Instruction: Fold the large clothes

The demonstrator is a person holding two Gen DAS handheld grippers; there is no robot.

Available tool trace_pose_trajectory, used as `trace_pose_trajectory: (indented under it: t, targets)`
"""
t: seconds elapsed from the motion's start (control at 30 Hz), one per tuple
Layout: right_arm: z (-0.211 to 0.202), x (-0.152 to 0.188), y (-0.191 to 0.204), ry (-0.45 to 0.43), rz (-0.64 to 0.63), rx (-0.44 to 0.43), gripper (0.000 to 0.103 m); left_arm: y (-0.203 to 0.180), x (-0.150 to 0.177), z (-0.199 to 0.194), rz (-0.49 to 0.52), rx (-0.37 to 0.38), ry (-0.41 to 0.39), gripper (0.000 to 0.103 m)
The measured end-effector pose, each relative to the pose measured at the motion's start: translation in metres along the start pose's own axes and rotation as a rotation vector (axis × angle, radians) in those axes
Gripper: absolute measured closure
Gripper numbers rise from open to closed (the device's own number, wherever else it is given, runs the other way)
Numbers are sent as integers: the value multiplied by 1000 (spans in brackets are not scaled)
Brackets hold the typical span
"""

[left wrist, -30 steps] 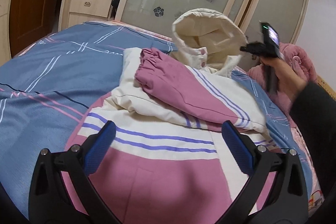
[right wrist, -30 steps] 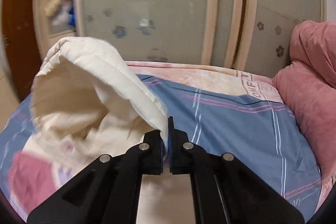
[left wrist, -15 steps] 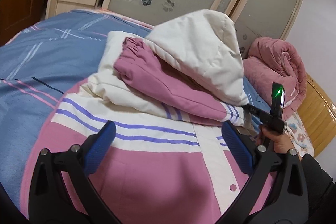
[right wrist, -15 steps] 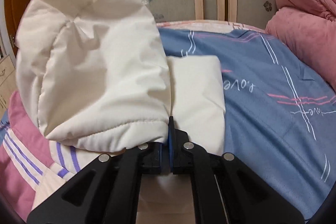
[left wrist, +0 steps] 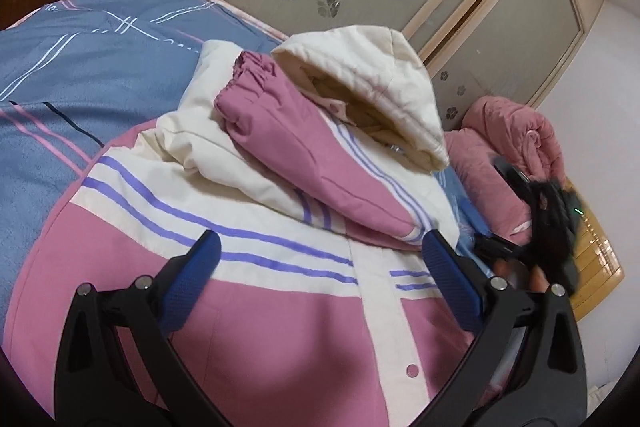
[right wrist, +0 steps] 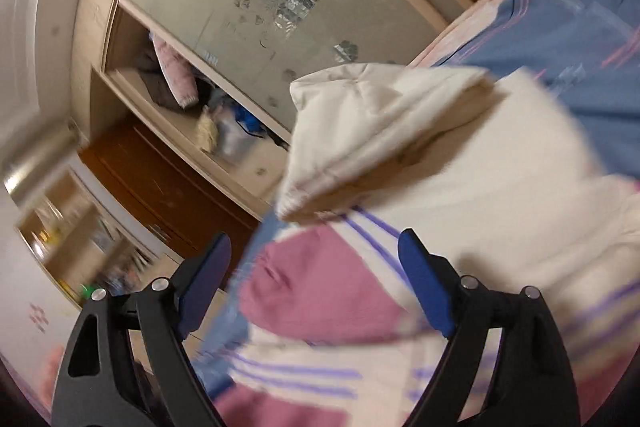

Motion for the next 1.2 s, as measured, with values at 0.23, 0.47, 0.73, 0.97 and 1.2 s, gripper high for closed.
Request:
trace_pose_trajectory:
  t: [0.23,0.47,0.73,0.97,1.2]
  targets:
    - [84,-23,-37,-42,329,-14,20,8,-16,-5,-110,76,-34,2]
    - [105,-40,-44,-90,408,-42,84,25,-26,-1,-249,155,-38,2]
    - [28,-14,-13,-60,408,-234,91,19,-14,14,-344,252,10,2]
    - [-4,4,-17,-25,435,-307,95,-19,7,50,-343,380,87,2]
    - [-28,4,1,-25,330,-244,34,-39,-20,60,-335,356,25,2]
Point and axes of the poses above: each gripper's, at about its wrist camera, not at the fingertips, and z roughly the way its jaws point, y to its left, x to its underside, the point moved 8 cm from there along z, roughly the way its jaws point
